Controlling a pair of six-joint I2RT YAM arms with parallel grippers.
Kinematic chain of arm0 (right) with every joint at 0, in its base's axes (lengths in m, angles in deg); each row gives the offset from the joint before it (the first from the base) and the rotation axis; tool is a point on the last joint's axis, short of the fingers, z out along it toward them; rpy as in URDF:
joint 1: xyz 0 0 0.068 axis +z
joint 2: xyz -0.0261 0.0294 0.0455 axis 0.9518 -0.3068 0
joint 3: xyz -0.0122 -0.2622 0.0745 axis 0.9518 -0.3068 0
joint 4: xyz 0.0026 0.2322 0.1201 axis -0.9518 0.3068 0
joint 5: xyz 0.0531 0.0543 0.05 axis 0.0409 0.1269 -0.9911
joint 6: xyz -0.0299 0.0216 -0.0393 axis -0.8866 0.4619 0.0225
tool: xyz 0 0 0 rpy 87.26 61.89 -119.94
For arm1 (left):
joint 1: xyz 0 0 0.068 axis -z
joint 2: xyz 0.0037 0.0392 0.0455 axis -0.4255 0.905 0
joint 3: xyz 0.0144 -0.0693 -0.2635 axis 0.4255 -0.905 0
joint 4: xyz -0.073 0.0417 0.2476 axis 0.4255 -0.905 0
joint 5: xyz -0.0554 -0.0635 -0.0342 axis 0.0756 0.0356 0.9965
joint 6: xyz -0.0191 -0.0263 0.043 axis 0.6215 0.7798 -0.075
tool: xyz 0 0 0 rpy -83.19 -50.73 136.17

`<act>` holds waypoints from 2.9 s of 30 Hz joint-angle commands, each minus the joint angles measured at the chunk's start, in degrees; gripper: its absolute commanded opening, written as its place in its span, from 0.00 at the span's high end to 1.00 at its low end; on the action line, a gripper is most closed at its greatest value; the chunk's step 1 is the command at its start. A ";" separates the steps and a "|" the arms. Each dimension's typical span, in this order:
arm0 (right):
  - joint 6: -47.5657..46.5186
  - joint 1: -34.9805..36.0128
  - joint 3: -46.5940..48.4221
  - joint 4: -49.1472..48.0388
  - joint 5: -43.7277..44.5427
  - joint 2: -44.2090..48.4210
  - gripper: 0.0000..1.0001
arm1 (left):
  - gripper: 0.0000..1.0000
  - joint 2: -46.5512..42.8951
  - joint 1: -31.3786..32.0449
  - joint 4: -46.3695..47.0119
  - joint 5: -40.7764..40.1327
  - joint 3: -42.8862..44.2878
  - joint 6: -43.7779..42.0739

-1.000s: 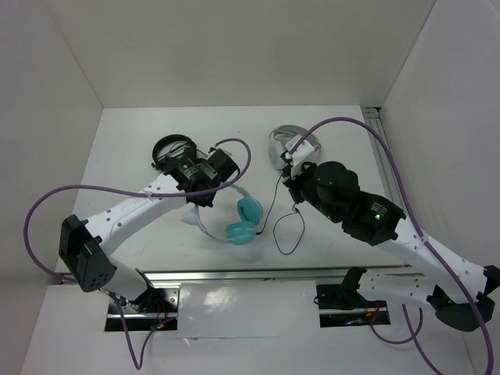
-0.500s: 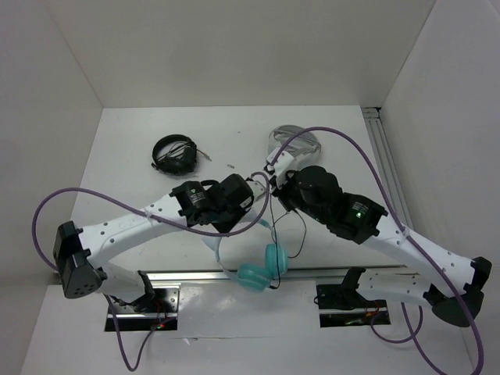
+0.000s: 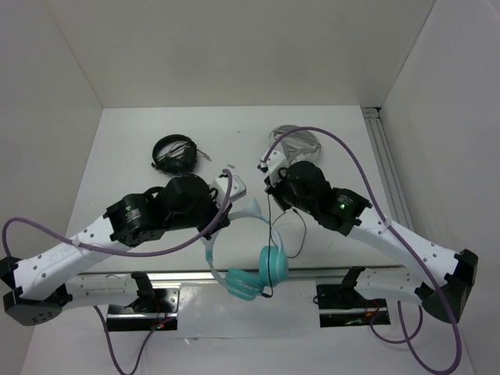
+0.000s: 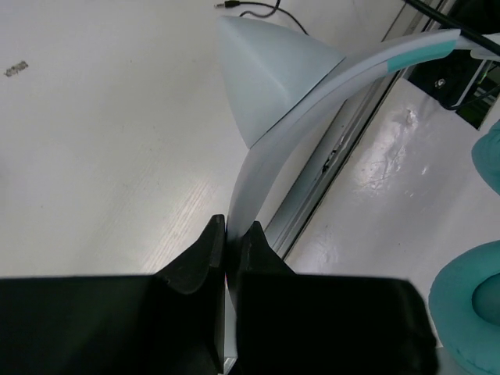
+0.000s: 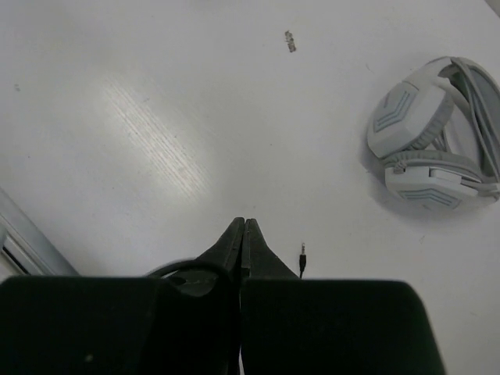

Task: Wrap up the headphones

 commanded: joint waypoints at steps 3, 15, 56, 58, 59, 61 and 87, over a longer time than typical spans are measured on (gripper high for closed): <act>0.47 -0.96 -0.20 -4.63 -7.22 0.19 1.00 | 1.00 -2.39 0.61 5.19 5.27 1.25 -0.74; 2.84 -3.94 -7.57 -16.30 -19.08 0.10 1.00 | 1.00 -8.89 0.61 11.43 -8.52 3.10 8.13; 24.82 6.59 -37.90 -82.37 -27.03 -27.25 1.00 | 1.00 -7.41 -4.21 -6.22 -59.16 14.69 46.46; 23.24 13.26 -38.42 -77.08 -16.93 -22.86 1.00 | 1.00 -5.91 -9.11 -7.55 -58.37 15.23 46.46; 21.93 18.33 -38.43 -71.40 -9.59 -18.23 1.00 | 1.00 -5.12 -10.89 -8.07 -57.06 15.23 46.46; 21.39 23.36 -37.65 -65.66 -2.61 -13.64 1.00 | 1.00 -5.11 -15.98 -7.55 -55.39 13.48 45.94; 6.63 46.42 11.31 -8.16 36.80 -5.96 1.00 | 1.00 4.11 -20.76 -8.53 -40.54 -1.11 31.10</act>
